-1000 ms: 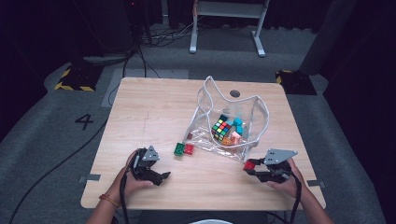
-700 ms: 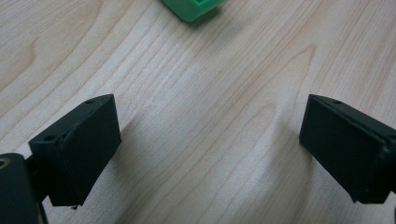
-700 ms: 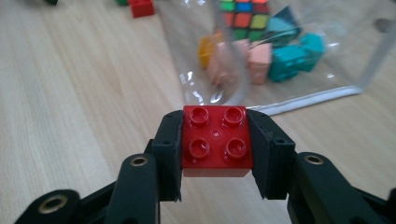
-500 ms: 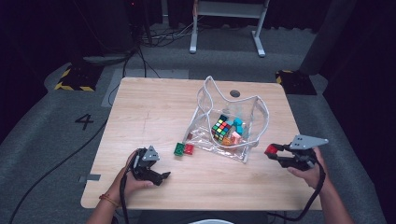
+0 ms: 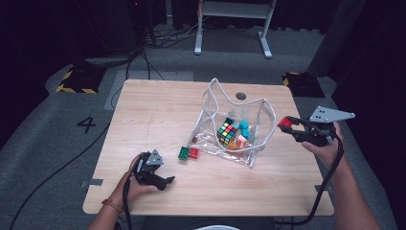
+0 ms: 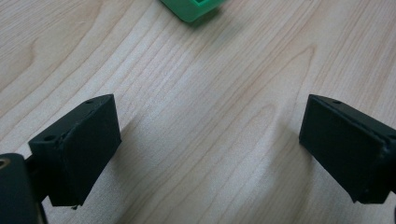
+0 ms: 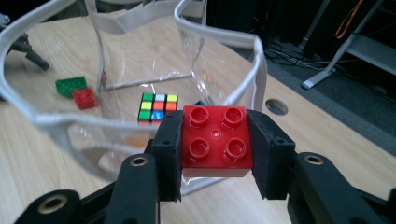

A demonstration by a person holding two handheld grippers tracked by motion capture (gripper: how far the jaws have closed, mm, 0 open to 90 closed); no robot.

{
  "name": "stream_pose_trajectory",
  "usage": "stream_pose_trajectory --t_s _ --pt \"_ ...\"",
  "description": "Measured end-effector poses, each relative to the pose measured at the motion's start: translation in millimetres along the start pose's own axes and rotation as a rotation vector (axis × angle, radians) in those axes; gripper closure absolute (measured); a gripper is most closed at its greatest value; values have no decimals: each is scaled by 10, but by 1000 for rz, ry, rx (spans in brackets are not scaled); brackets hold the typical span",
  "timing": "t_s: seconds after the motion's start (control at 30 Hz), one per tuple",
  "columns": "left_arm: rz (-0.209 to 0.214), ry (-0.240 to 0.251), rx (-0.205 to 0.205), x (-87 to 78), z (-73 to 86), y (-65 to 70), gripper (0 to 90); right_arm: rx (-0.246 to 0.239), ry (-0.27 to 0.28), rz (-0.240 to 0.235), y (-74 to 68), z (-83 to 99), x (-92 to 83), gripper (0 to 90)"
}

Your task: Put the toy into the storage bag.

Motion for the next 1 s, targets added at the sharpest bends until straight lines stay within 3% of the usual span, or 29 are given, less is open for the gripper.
stream_pose_trajectory --t_s 0.2,0.37,0.4,0.43,0.57,0.63,0.73,0.83,0.9,1.0 --pt "4 -3 -1 1 -2 1 54 -40 -7 -12 -3 -325 197 592" --pt "3 -3 -1 2 -3 1 54 -56 -24 -37 -25 -481 345 592" --pt "4 -3 -2 2 -2 1 54 -39 -21 -44 -38 -510 376 592" --pt "3 -3 -1 2 -2 1 54 -52 -44 -50 -53 -595 479 592" --pt "4 -3 -1 2 -2 0 54 -76 -60 -81 -94 -692 604 592" --pt "4 -3 -1 2 -2 1 54 -115 -98 -112 -144 -773 766 592" --pt "6 -4 -3 2 -2 3 54 -123 -128 -129 -181 -802 857 592" --pt "5 -4 -3 2 -2 2 54 -199 -194 -166 -283 -844 1039 592" --pt "6 -4 -4 2 -2 3 54 -206 -202 -179 -308 -855 1073 592" --pt "6 -5 -3 2 -2 3 54 -220 -268 -194 -357 -868 1242 592"
Point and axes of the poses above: each handheld gripper's, and its own axes: x roughly forward along the jaws, z roughly out of its underside, y roughly to its right, the point moved 3 cm from there along x, roughly forward along the jaws, and after that the axes turned 5 degrees about -z, right-handed, at the moved point
